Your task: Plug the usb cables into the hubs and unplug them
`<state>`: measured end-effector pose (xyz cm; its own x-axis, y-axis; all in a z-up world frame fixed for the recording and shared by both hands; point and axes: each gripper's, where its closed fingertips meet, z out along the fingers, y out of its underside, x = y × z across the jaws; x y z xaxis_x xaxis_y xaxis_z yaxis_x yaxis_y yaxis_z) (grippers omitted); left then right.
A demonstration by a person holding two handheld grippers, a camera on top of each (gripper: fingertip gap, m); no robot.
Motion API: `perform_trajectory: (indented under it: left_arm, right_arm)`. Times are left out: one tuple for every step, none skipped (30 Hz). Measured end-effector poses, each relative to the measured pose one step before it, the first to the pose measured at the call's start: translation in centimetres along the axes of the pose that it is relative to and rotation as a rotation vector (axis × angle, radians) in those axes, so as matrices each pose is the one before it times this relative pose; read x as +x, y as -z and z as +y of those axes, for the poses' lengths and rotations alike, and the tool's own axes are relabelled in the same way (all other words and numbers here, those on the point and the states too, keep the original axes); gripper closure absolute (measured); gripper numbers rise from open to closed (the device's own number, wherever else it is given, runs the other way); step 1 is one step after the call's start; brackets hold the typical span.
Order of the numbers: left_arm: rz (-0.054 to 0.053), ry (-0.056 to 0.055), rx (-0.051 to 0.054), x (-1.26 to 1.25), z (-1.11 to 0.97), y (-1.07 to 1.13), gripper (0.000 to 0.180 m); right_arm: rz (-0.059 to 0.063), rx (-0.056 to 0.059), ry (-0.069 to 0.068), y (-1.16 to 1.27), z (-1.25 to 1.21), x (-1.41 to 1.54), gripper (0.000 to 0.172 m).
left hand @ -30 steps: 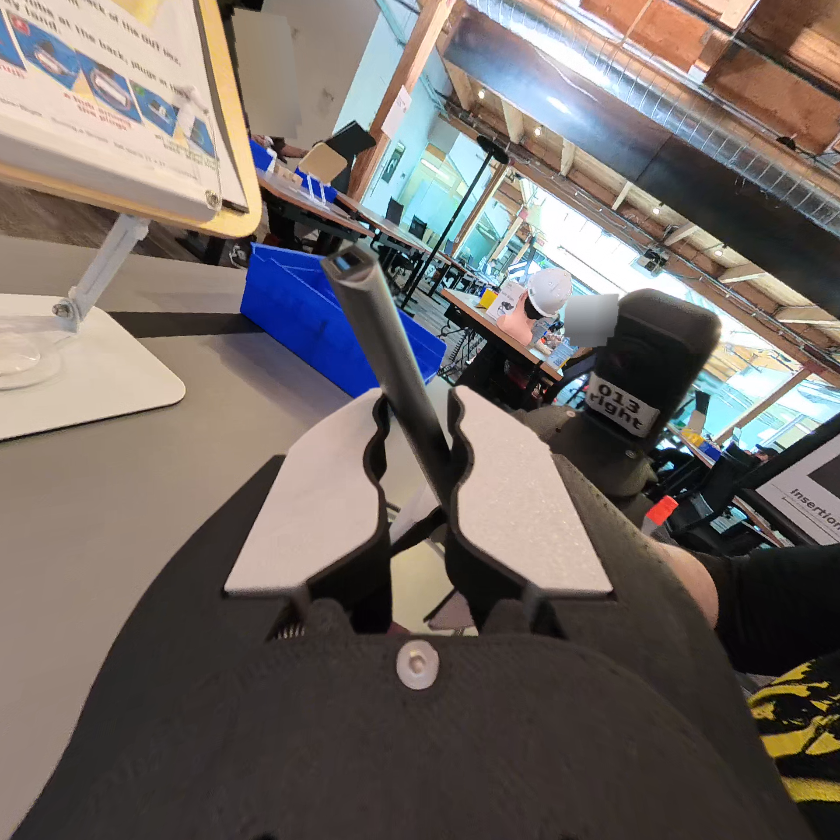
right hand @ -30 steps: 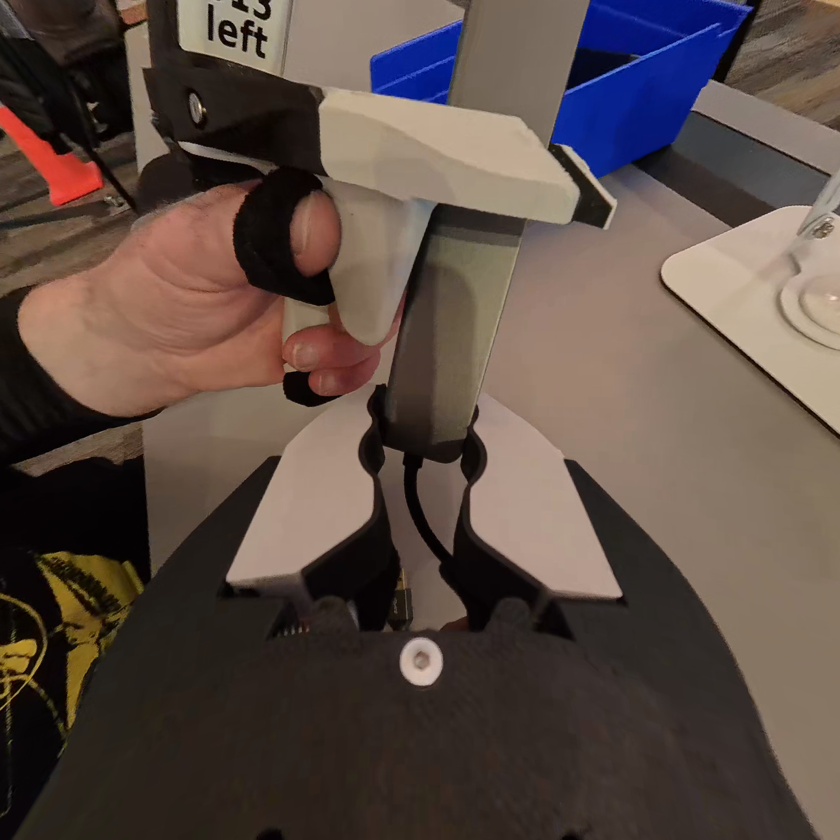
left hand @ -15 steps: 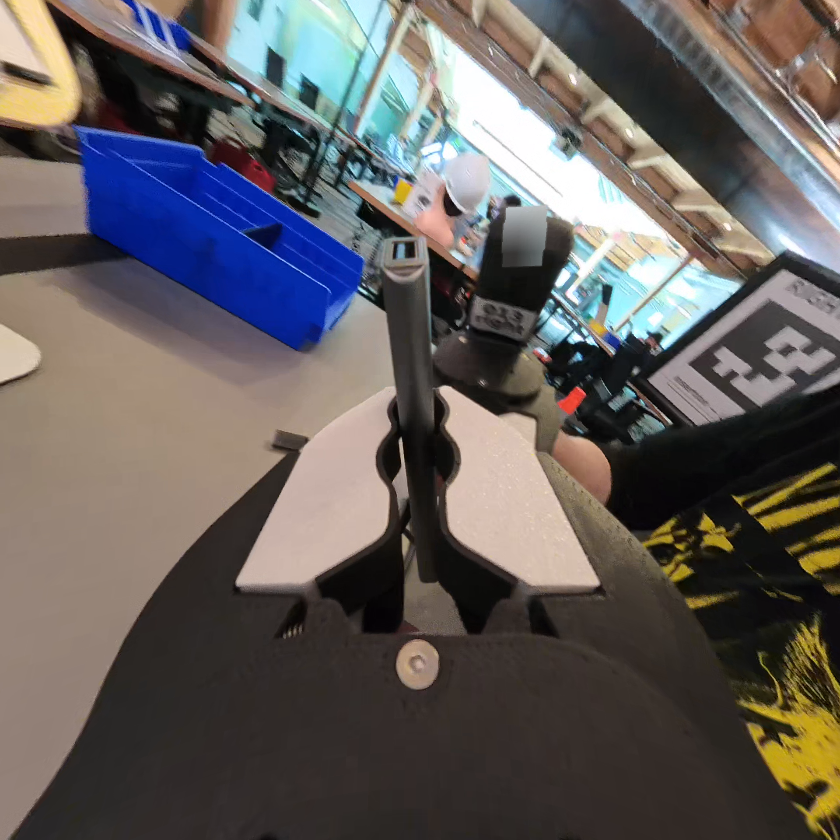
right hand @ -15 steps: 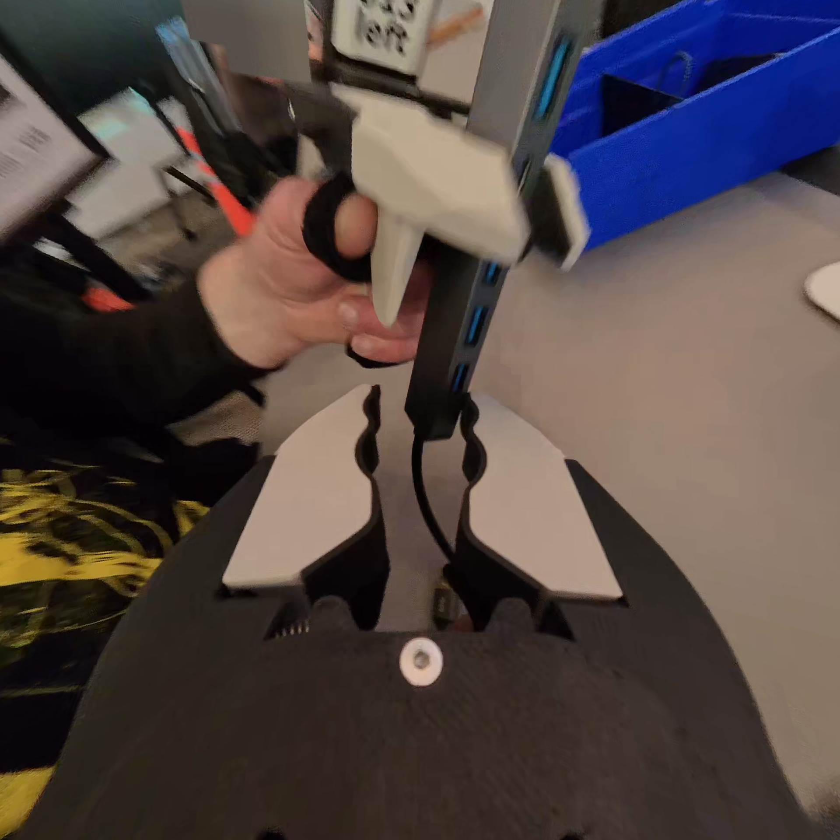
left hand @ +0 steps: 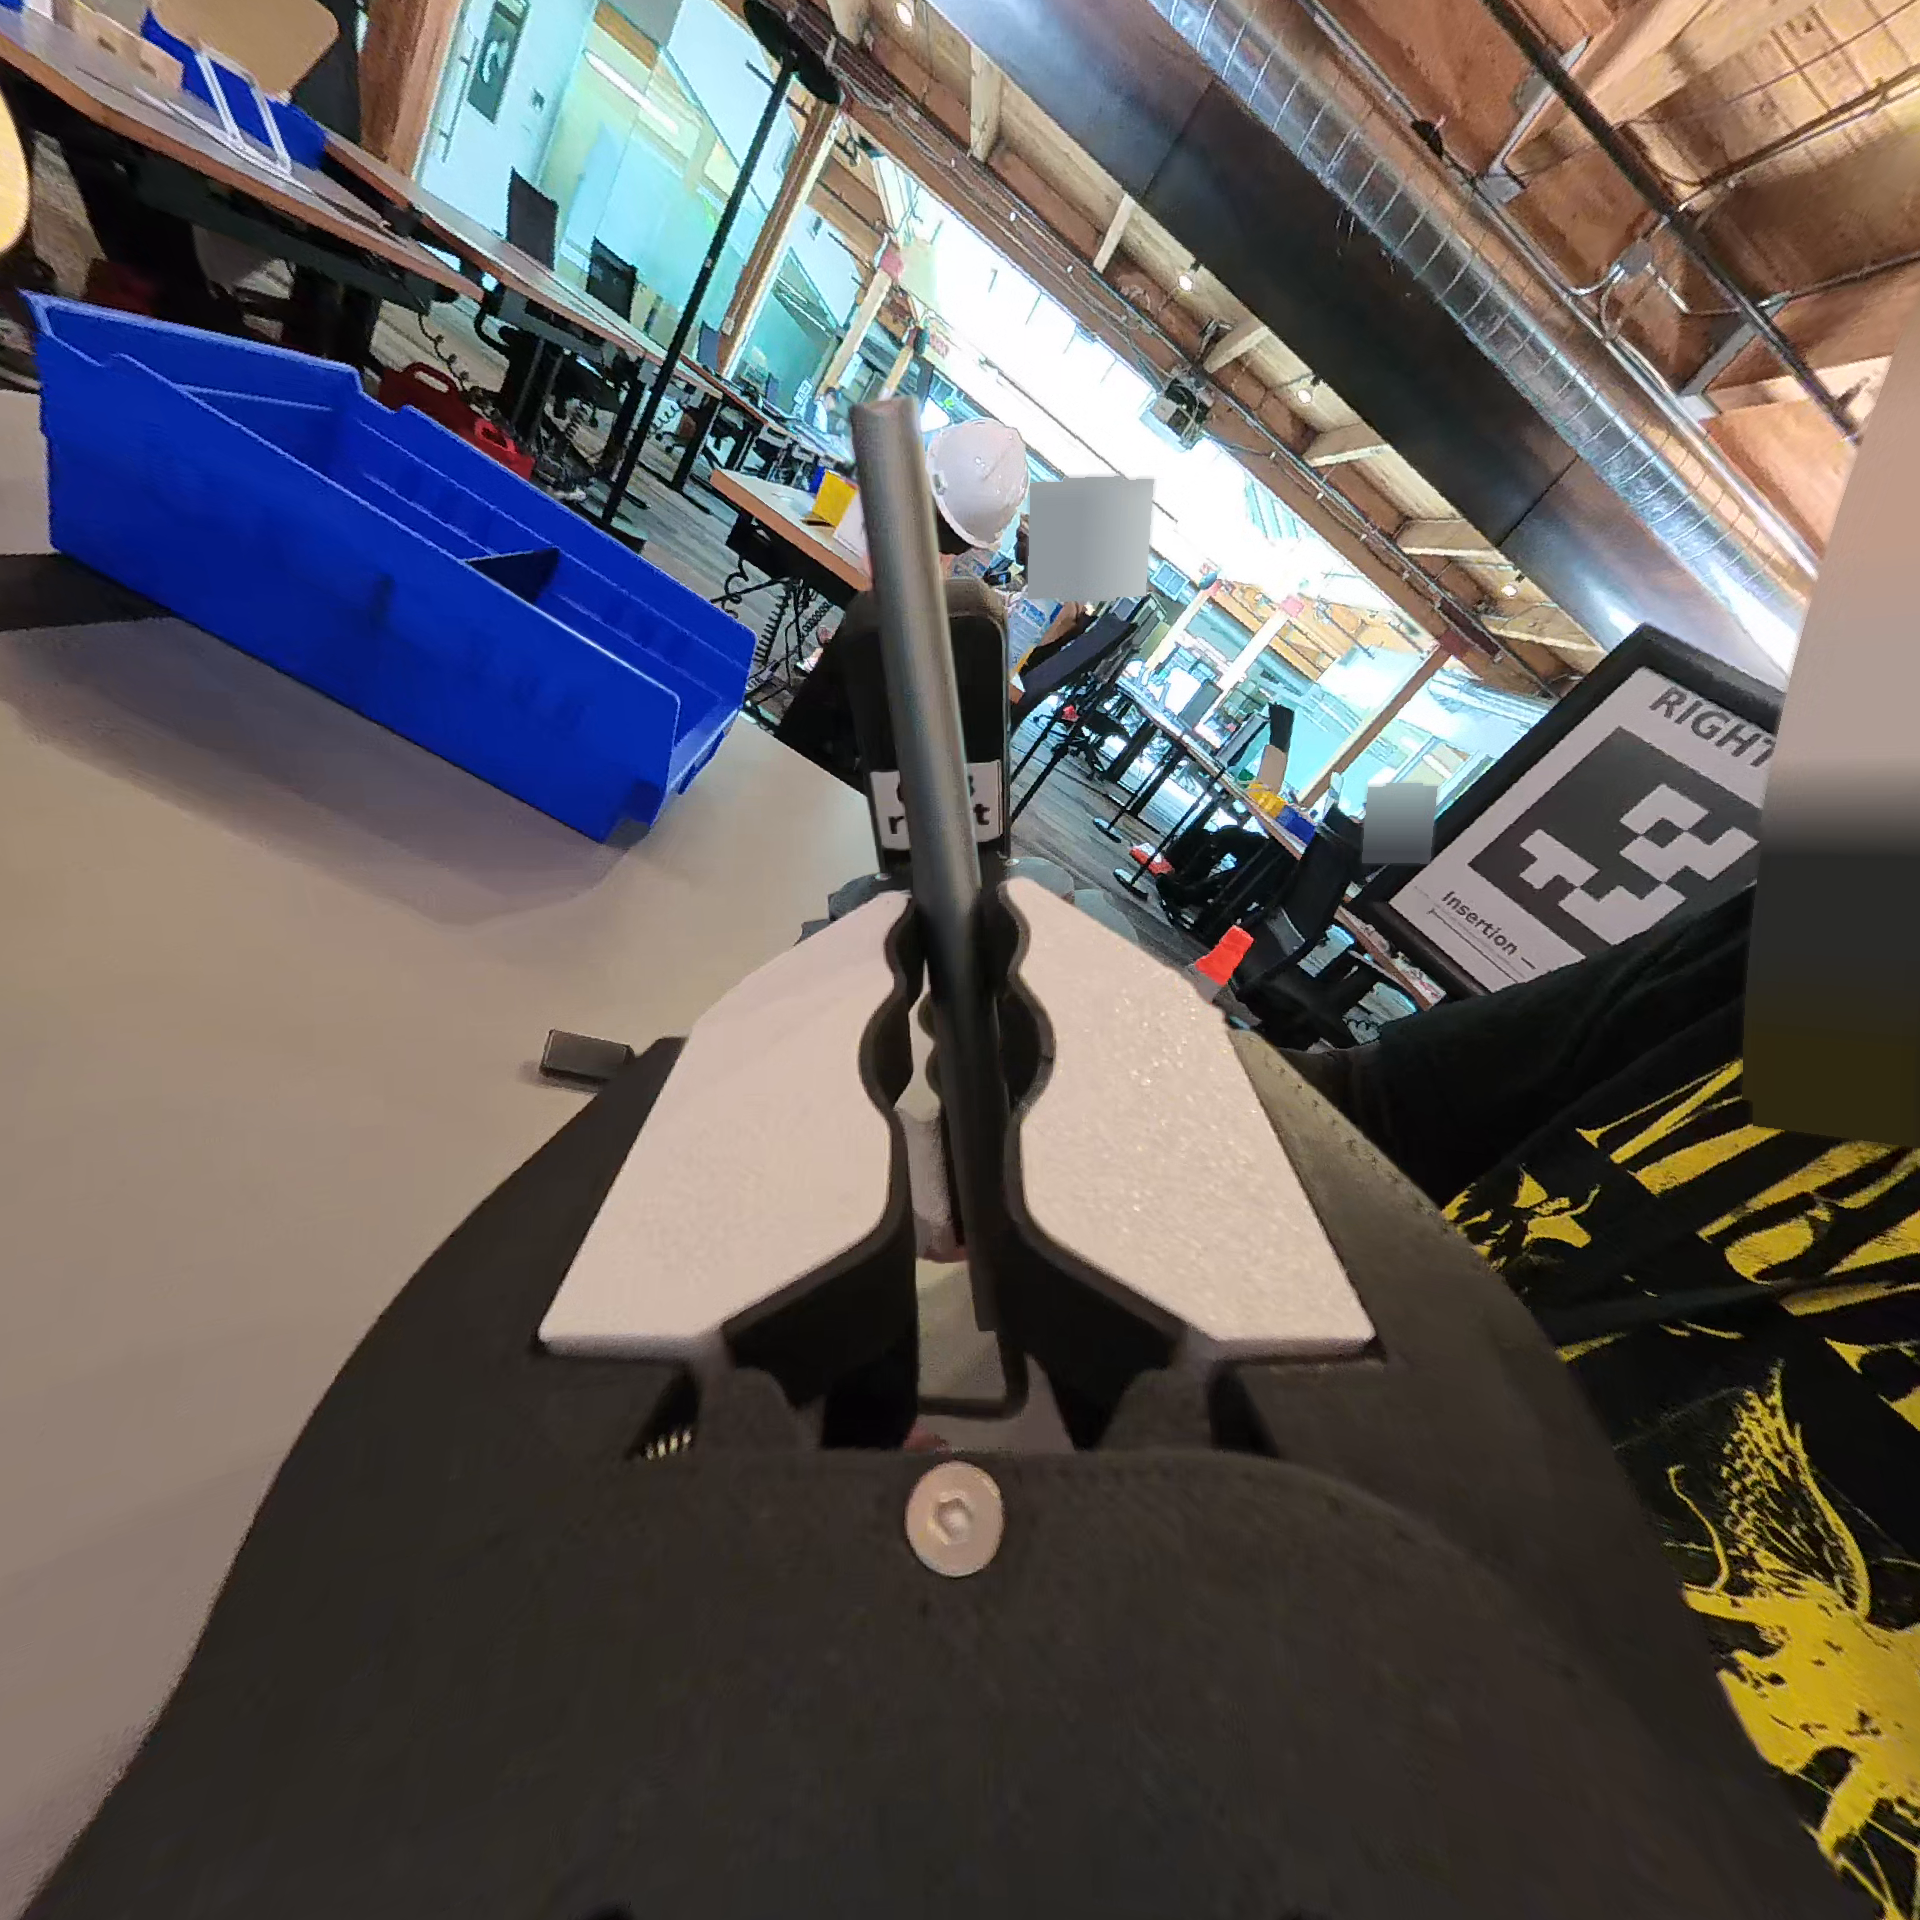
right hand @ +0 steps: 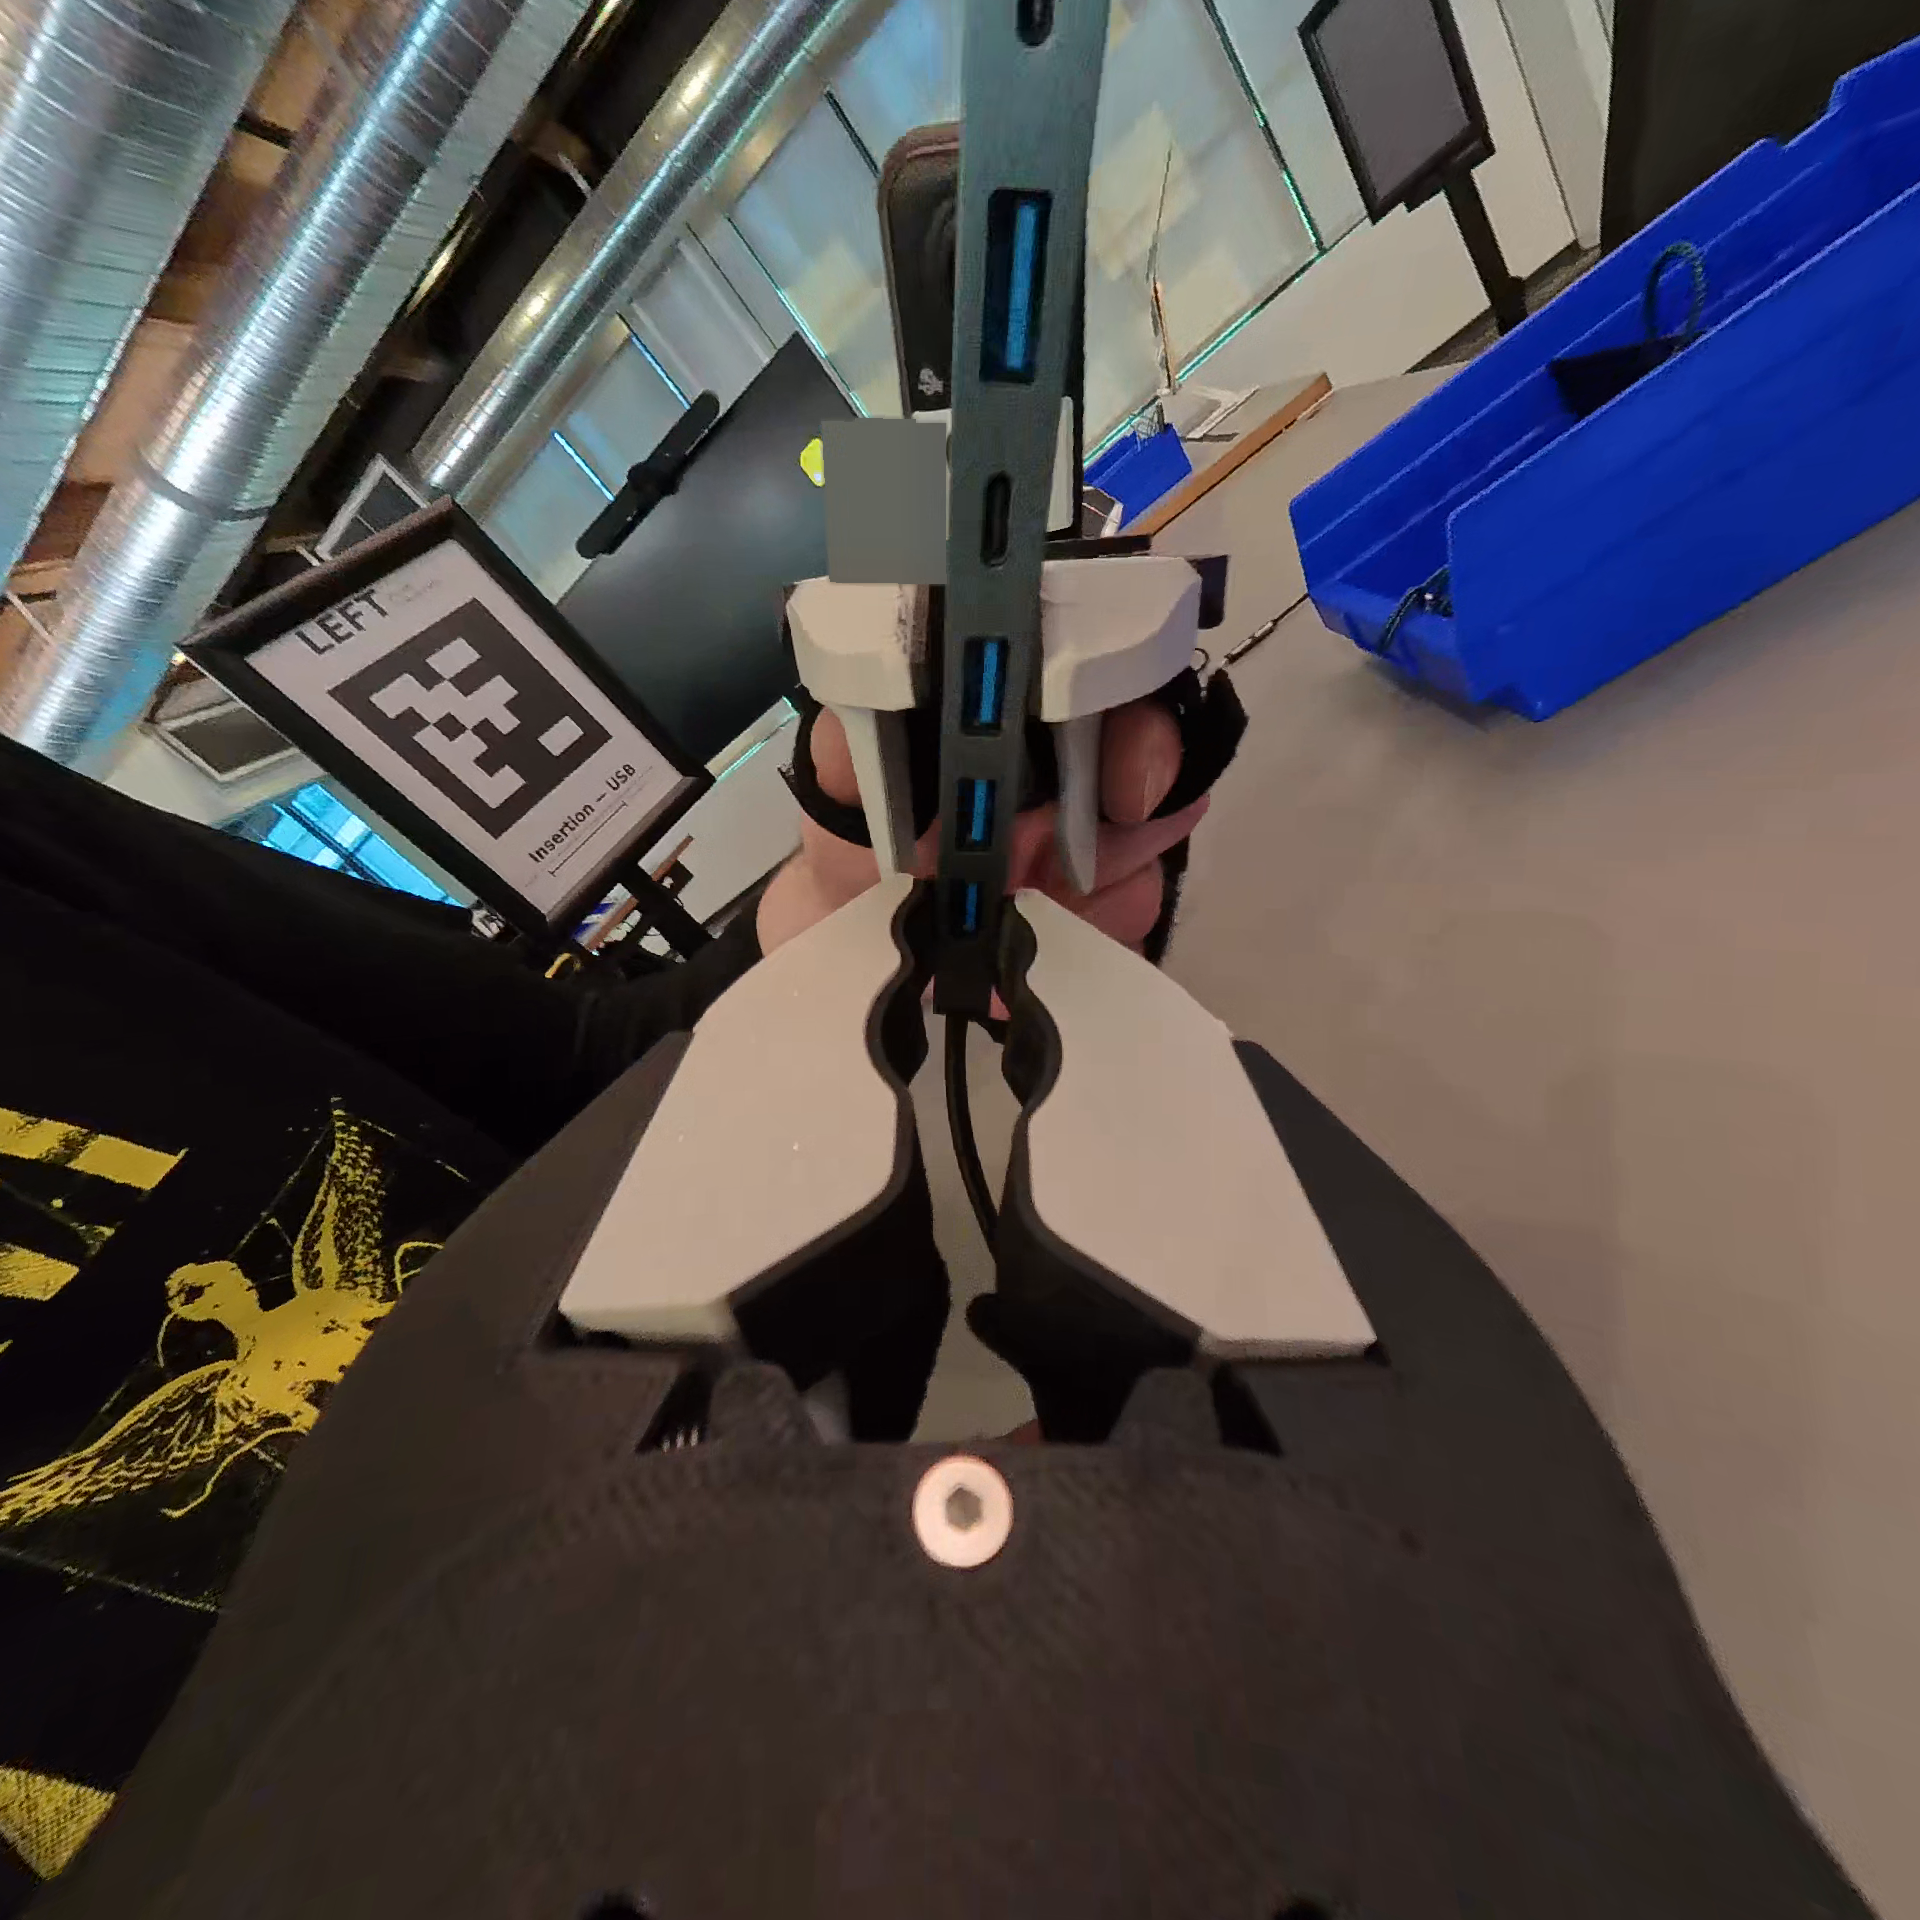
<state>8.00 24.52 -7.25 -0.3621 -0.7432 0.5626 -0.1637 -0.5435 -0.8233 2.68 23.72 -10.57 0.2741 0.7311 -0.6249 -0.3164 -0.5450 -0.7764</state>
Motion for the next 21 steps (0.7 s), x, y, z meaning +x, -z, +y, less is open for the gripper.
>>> perform_trajectory:
  left_arm:
    - [-0.0121,-0.0080,-0.0022,-0.103,0.108,-0.019,0.169]
    - [-0.0087,-0.0017,-0.0058,-0.088,0.119,-0.034,0.169]
    - [-0.0052,0.0035,-0.0001,-0.097,0.063,-0.022,0.169]
    - [-0.0017,0.0059,0.0076,-0.115,-0.013,0.012,0.169]
    - [0.0076,0.0127,0.0066,-0.054,-0.005,0.039,0.169]
    - [0.0079,0.0099,0.0089,-0.065,-0.035,0.043,0.169]
    - [-0.0026,0.0094,0.0211,-0.199,-0.201,0.154,0.169]
    - [0.0082,0.0138,0.0259,-0.064,-0.273,0.222,0.170]
    - [0.0085,0.0094,0.0198,-0.021,-0.202,0.241,0.169]
    - [-0.0106,0.0029,0.0194,-0.237,-0.173,0.257,0.169]
    - [0.0029,0.0054,0.0129,-0.057,-0.090,0.229,0.169]
    - [0.0090,0.0039,0.0059,0.048,-0.009,0.193,0.169]
    - [-0.0083,-0.0010,0.0067,-0.148,-0.038,0.198,0.169]
    - [-0.0063,-0.0002,0.0029,-0.118,-0.004,0.226,0.169]
    - [-0.0026,-0.0009,-0.0029,-0.031,0.049,0.230,0.169]
    - [-0.0188,-0.0093,-0.0014,-0.192,0.023,0.301,0.169]
    - [-0.0208,-0.0095,-0.0003,-0.234,-0.008,0.342,0.169]
    - [-0.0139,-0.0081,-0.0039,-0.188,0.069,0.349,0.169]
    - [-0.0120,-0.0047,-0.0011,-0.189,0.061,0.341,0.170]
    - [-0.0212,-0.0052,0.0025,-0.315,0.037,0.336,0.170]
    - [-0.0227,-0.0104,-0.0043,-0.341,0.125,0.303,0.170]
  right_arm:
    - [-0.0014,0.0016,-0.0079,0.006,0.055,0.101,0.161]
    - [0.0043,-0.0032,-0.0034,0.056,0.079,0.188,0.161]
    - [0.0049,-0.0018,-0.0010,0.044,0.042,0.157,0.161]
    - [0.0048,-0.0001,-0.0024,0.048,-0.010,0.133,0.161]
    - [0.0054,-0.0035,0.0005,0.053,-0.008,0.104,0.162]
    - [0.0073,-0.0046,0.0058,0.096,-0.041,0.109,0.162]
    - [0.0119,0.0045,0.0068,0.188,-0.171,0.161,0.162]
    - [0.0122,0.0062,0.0059,0.274,-0.214,0.179,0.160]
    - [0.0102,-0.0066,0.0059,0.297,-0.069,0.170,0.157]
    - [0.0155,-0.0136,0.0103,0.304,0.025,0.192,0.156]
    - [0.0221,-0.0087,0.0161,0.336,-0.052,0.211,0.155]
    - [0.0206,-0.0082,0.0165,0.396,-0.091,0.147,0.155]
    - [0.0186,-0.0214,0.0161,0.419,-0.002,0.100,0.154]
    - [0.0248,-0.0388,0.0202,0.491,0.197,0.141,0.153]
    - [0.0409,-0.0535,0.0300,0.567,0.410,0.283,0.151]
    - [0.0499,-0.0698,0.0444,0.568,0.719,0.257,0.150]
    - [0.0371,-0.0795,0.0496,0.465,0.989,-0.052,0.151]
    - [0.0185,-0.0787,0.0379,0.290,1.142,-0.377,0.153]
    - [0.0065,-0.0786,0.0188,0.011,1.314,-0.530,0.154]
    - [0.0038,-0.0708,0.0095,-0.306,1.300,-0.580,0.153]
    - [0.0028,-0.0538,0.0087,-0.540,1.133,-0.622,0.152]
